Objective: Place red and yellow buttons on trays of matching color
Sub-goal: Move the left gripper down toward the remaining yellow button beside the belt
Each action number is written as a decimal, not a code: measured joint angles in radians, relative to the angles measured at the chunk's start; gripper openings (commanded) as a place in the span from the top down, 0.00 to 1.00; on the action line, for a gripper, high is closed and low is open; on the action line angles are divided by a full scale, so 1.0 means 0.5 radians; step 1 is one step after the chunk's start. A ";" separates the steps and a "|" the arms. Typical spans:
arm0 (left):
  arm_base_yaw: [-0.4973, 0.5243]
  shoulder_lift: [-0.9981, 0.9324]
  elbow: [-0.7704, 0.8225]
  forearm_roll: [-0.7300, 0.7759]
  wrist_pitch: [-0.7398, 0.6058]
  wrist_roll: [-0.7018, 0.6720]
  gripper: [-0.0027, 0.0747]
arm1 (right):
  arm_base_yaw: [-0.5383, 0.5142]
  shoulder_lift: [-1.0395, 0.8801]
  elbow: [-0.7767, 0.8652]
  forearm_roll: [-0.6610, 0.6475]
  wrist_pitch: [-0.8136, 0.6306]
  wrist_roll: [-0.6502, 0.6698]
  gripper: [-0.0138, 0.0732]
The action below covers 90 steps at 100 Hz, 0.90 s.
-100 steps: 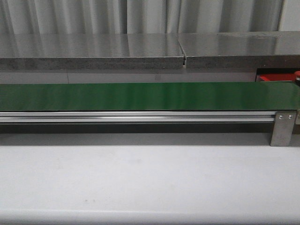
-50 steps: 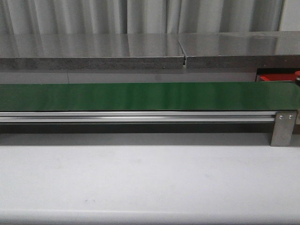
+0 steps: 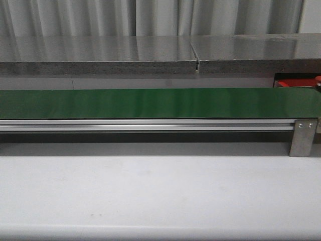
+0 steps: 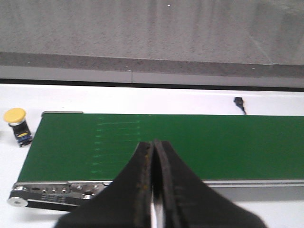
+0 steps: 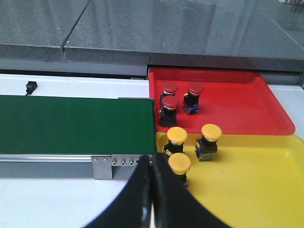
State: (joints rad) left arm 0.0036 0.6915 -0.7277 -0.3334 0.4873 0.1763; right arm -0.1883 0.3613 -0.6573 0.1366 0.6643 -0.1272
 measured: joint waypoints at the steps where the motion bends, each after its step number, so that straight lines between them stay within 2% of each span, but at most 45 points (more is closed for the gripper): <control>1: 0.019 0.013 -0.007 0.000 -0.004 0.000 0.99 | 0.000 0.000 0.000 0.000 0.000 0.000 0.98; 11: 0.167 0.219 -0.127 0.000 0.019 -0.003 0.99 | 0.000 0.000 0.000 0.000 0.000 0.000 0.98; 18: 0.260 0.360 -0.221 0.020 0.057 -0.003 0.93 | 0.000 0.000 0.000 0.000 0.000 0.000 0.98; 25: 0.321 0.502 -0.306 0.045 0.085 -0.003 0.81 | 0.000 0.000 0.000 0.000 0.000 0.000 0.98; 37: 0.380 0.713 -0.432 0.056 0.114 -0.003 0.48 | 0.000 0.000 0.000 0.001 -0.003 0.000 0.98; 44: 0.421 0.827 -0.509 0.056 0.124 -0.005 0.35 | 0.000 0.000 0.000 0.001 -0.003 0.000 0.98; 48: 0.449 0.883 -0.558 0.056 0.140 -0.018 0.33 | 0.000 0.000 0.000 0.001 -0.003 0.000 0.98; 63: 0.565 1.137 -0.771 0.056 0.271 -0.097 0.36 | 0.000 0.000 0.000 0.001 -0.003 0.000 0.98; 90: 0.776 1.708 -1.293 0.056 0.634 -0.244 0.36 | 0.000 0.000 0.000 0.001 -0.003 0.000 0.98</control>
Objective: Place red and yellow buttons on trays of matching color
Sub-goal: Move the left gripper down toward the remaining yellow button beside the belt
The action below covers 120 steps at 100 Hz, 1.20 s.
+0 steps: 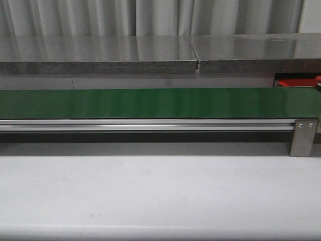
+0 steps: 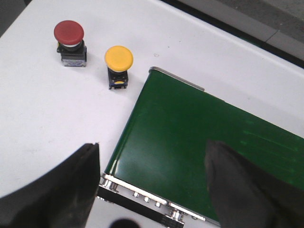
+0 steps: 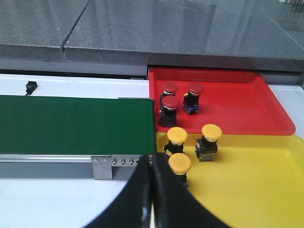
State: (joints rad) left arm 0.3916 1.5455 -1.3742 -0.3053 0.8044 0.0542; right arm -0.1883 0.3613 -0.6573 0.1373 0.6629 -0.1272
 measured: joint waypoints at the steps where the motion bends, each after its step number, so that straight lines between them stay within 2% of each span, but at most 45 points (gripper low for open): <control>1: 0.007 0.033 -0.032 0.000 0.009 -0.001 0.36 | 0.000 0.000 0.000 0.000 0.000 0.000 0.98; 31: 0.032 0.697 -0.771 0.138 0.387 -0.208 0.36 | 0.000 0.000 0.000 0.000 0.000 0.000 0.98; 51: 0.032 0.979 -1.079 0.152 0.448 -0.321 0.36 | 0.000 0.000 0.000 0.000 0.000 0.000 0.98; 87: 0.032 1.289 -1.245 0.012 0.432 -0.338 0.36 | 0.000 0.000 0.000 0.000 -0.005 0.000 0.98; 120: 0.032 1.400 -1.272 -0.024 0.314 -0.339 0.36 | 0.000 0.000 0.000 0.000 -0.005 0.000 0.98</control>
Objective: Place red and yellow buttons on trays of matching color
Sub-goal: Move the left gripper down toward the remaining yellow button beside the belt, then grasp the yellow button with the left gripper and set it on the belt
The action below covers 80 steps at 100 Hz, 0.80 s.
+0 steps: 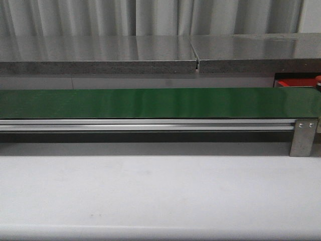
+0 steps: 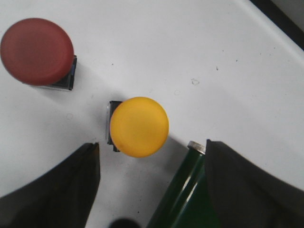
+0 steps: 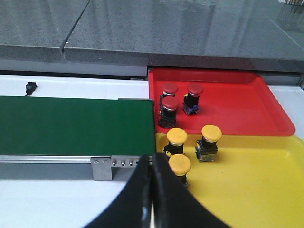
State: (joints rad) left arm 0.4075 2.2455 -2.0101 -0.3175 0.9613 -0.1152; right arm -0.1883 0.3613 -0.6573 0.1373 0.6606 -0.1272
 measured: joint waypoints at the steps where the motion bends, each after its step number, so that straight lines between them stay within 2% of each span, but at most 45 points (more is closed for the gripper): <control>1: 0.000 0.002 0.000 0.000 -0.005 0.000 0.36 | 0.000 0.000 0.000 0.000 0.000 0.000 0.98; 61: 0.000 0.211 -0.022 -0.073 -0.208 -0.004 0.36 | 0.000 0.000 0.000 0.000 -0.002 0.000 0.98; 68: 0.000 0.226 -0.022 -0.080 -0.212 -0.004 0.43 | 0.000 0.000 0.000 0.000 -0.002 0.000 0.98; 80: 0.000 0.230 -0.027 -0.085 -0.212 -0.004 0.63 | 0.000 0.000 0.000 0.000 -0.002 0.000 0.98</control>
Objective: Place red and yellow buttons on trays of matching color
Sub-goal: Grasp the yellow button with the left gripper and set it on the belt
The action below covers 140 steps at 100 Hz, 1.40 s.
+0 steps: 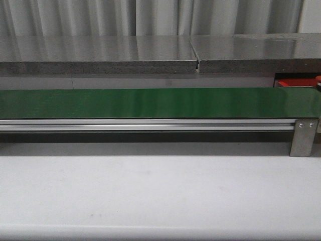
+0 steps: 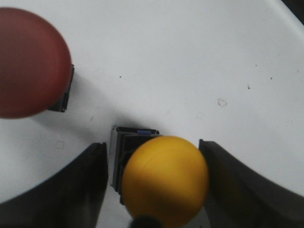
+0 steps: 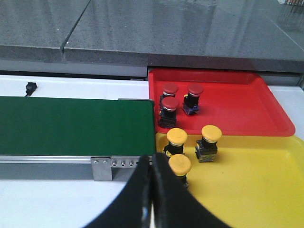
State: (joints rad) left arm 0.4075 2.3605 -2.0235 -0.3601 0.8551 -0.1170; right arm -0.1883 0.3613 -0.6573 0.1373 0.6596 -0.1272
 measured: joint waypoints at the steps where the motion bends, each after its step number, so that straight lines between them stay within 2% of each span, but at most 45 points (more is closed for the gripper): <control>1: 0.000 0.000 0.000 0.000 -0.004 0.000 0.65 | 0.000 0.000 0.000 0.000 0.000 0.000 0.98; 6: 0.000 0.000 -0.001 0.000 -0.004 0.000 0.72 | 0.000 0.000 0.000 0.000 0.000 0.000 0.98; 12: 0.000 0.000 -0.004 -0.004 -0.004 0.004 0.75 | 0.000 0.000 0.000 0.000 0.000 0.000 0.98; 31: 0.000 -0.011 -0.004 0.014 -0.004 0.028 0.76 | 0.000 0.000 0.000 0.000 0.000 0.000 0.98; 54: 0.000 -0.249 0.018 0.221 0.066 0.054 0.76 | 0.000 0.000 0.000 0.000 0.000 0.000 0.98; 76: 0.000 -0.616 0.292 0.237 0.082 0.169 0.76 | 0.000 0.000 0.000 0.000 0.000 0.000 0.98; 104: 0.000 -1.055 0.809 0.214 -0.058 0.292 0.76 | 0.000 0.000 0.000 0.000 0.000 0.000 0.98; 122: -0.010 -1.102 0.997 0.159 -0.085 0.355 0.76 | 0.000 0.000 0.000 0.000 0.000 0.000 0.98; 140: -0.092 -1.102 1.052 0.147 -0.115 0.382 0.76 | 0.000 0.000 0.000 0.000 0.000 0.000 0.98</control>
State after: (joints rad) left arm 0.3612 1.8094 -1.4976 -0.2865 0.7977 0.0737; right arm -0.1883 0.3613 -0.6573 0.1373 0.6596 -0.1272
